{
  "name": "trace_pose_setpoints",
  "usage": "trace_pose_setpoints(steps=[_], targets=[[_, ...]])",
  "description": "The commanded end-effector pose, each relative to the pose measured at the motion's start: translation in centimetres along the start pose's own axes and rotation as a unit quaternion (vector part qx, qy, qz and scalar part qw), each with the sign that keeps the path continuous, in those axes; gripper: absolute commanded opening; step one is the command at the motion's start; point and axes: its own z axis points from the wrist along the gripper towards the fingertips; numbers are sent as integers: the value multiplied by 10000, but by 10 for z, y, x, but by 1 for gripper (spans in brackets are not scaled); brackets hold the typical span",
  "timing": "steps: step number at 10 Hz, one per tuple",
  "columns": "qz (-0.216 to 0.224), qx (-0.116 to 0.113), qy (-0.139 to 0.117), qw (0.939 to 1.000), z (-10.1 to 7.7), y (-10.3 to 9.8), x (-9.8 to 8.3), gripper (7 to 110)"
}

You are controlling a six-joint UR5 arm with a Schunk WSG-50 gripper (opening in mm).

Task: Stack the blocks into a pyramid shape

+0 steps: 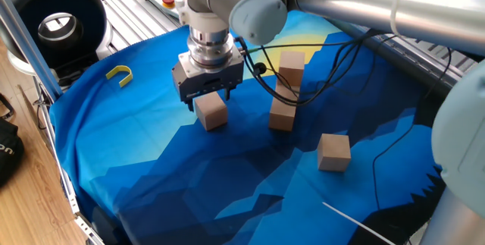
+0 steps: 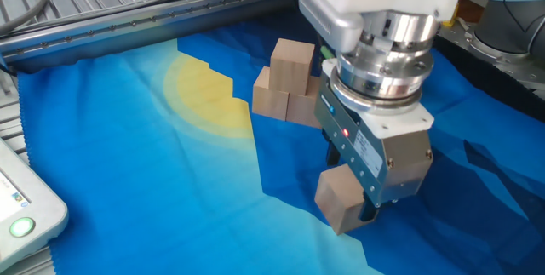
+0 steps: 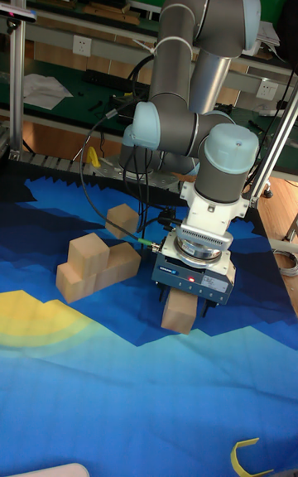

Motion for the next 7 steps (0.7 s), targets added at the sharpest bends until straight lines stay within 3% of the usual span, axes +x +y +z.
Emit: trace_pose_setpoints(steps=[1,7], targets=[[24,12,0,10000,12,-2,-1,66],[-121,-77,-116,9998,12,3,-7,66]])
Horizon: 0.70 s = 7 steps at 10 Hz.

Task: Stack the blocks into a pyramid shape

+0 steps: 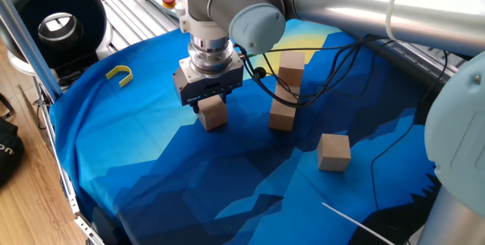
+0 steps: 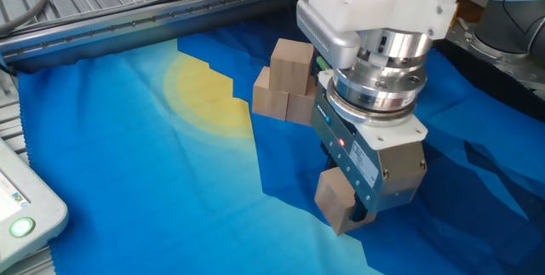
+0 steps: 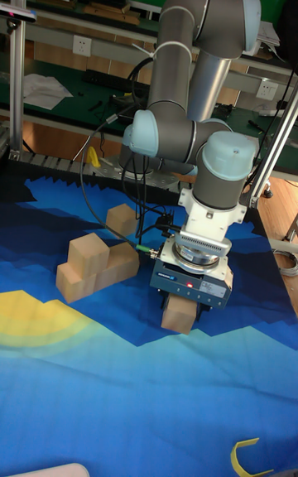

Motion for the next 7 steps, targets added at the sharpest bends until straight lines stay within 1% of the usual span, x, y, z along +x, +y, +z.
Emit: trace_pose_setpoints(steps=[1,2,3,4,7], targets=[[-63,-96,-71,9999,0,4,-5,66],[-97,-168,-107,9998,0,8,-7,66],[-88,-194,-85,9997,0,9,-6,66],[-96,-185,-79,9998,0,9,-6,22],[-99,-130,-22,9999,0,6,-4,22]])
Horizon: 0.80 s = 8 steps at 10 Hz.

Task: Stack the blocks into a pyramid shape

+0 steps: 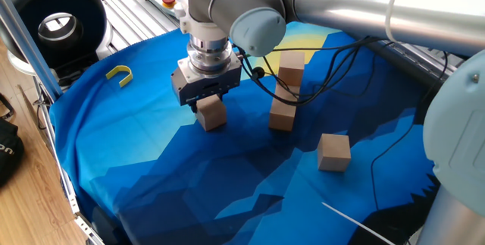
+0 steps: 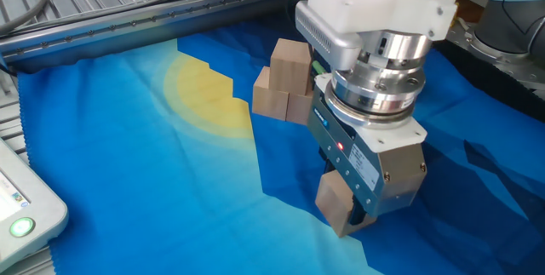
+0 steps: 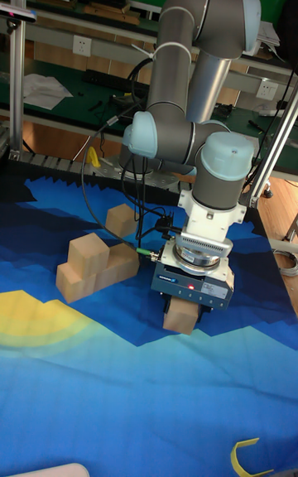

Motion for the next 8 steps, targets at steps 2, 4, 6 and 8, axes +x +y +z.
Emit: trace_pose_setpoints(steps=[2,4,6,8], targets=[[-76,-16,79,9999,-2,0,2,7],[-294,79,130,9995,-2,-5,4,7],[-347,83,193,9992,-3,-5,5,7],[-453,89,271,9986,-14,-4,4,7]])
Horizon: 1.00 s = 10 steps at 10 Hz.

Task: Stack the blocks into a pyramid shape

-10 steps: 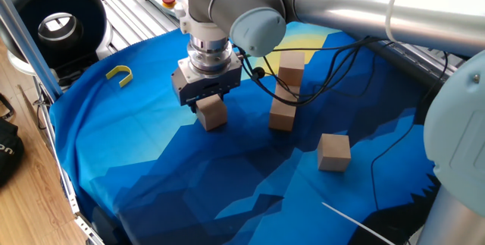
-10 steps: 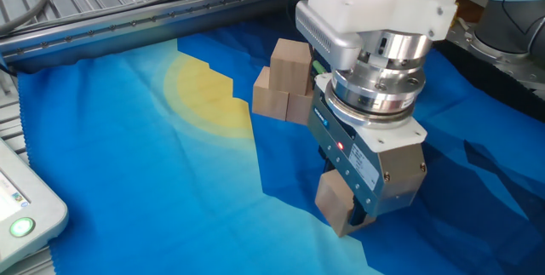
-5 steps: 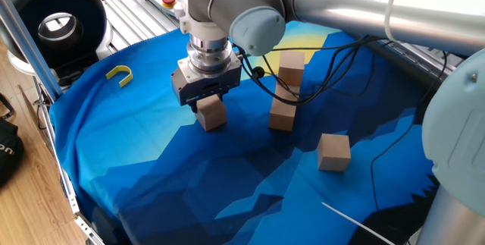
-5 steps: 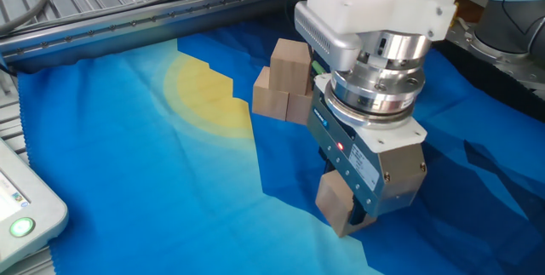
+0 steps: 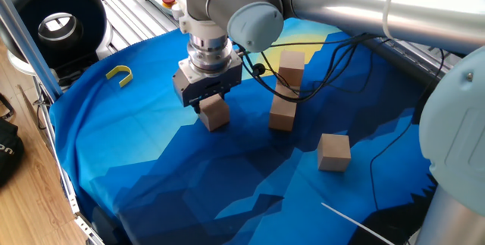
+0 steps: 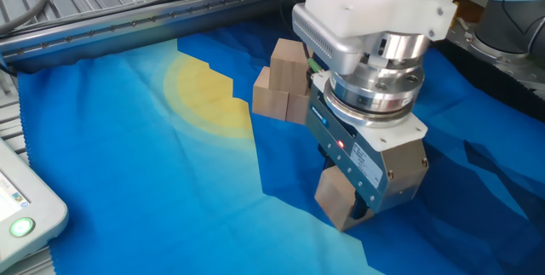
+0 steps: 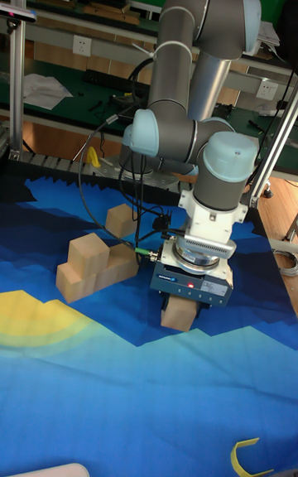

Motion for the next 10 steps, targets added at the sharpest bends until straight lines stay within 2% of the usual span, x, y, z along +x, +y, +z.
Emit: trace_pose_setpoints(steps=[1,2,4,5,8,10], targets=[[-158,-52,138,9998,-17,2,0,7],[-250,-46,184,9995,-27,1,-1,7],[-342,-249,242,9988,-39,10,-8,7],[-356,-294,194,9987,-33,11,-16,7],[-412,-350,6,9985,3,14,-32,7],[-415,-279,82,9987,1,10,-31,7]])
